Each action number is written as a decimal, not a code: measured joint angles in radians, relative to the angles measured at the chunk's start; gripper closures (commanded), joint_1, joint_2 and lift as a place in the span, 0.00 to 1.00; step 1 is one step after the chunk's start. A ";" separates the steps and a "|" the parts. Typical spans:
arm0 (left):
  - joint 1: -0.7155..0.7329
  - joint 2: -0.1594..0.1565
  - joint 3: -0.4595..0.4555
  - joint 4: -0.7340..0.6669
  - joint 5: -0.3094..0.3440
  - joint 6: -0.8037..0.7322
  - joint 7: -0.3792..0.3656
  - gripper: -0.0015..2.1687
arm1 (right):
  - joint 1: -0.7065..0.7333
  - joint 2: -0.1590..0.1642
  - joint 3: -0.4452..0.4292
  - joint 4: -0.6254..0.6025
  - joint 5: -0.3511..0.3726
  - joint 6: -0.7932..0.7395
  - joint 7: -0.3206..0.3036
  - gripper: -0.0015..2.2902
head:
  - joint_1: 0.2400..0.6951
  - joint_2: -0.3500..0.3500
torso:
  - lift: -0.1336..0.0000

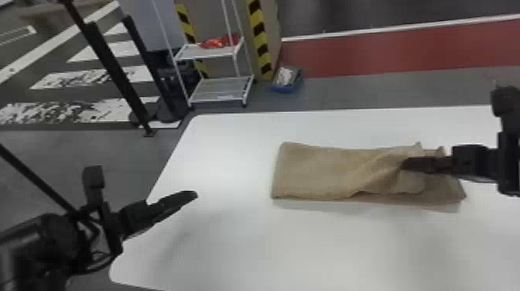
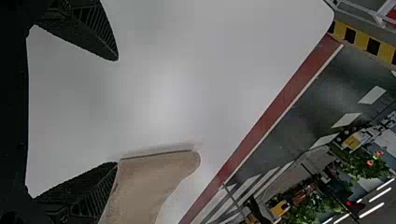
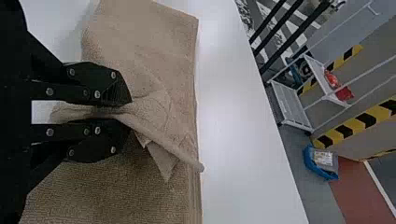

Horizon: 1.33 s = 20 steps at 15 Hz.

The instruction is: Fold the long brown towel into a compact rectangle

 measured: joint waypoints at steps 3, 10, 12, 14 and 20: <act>-0.002 0.004 0.000 0.006 0.000 -0.014 -0.021 0.04 | -0.006 -0.011 -0.040 -0.020 -0.012 0.025 0.001 0.31 | 1.00 0.88 | 0.07; -0.005 0.018 -0.005 0.020 -0.002 -0.021 -0.042 0.04 | 0.005 -0.037 -0.038 -0.038 0.039 0.052 0.000 0.02 | 1.00 0.84 | 0.07; -0.005 0.019 -0.005 0.023 -0.002 -0.022 -0.047 0.04 | 0.005 -0.041 -0.030 -0.030 0.063 0.052 0.000 0.02 | 1.00 0.83 | 0.07; -0.005 0.019 -0.006 0.024 -0.002 -0.024 -0.051 0.04 | -0.002 -0.043 -0.009 -0.015 0.106 0.044 0.000 0.03 | 1.00 0.82 | 0.07; -0.002 0.021 -0.008 0.039 -0.002 -0.045 -0.050 0.04 | -0.019 -0.048 0.003 0.021 0.134 0.008 -0.013 0.09 | 1.00 0.80 | 0.07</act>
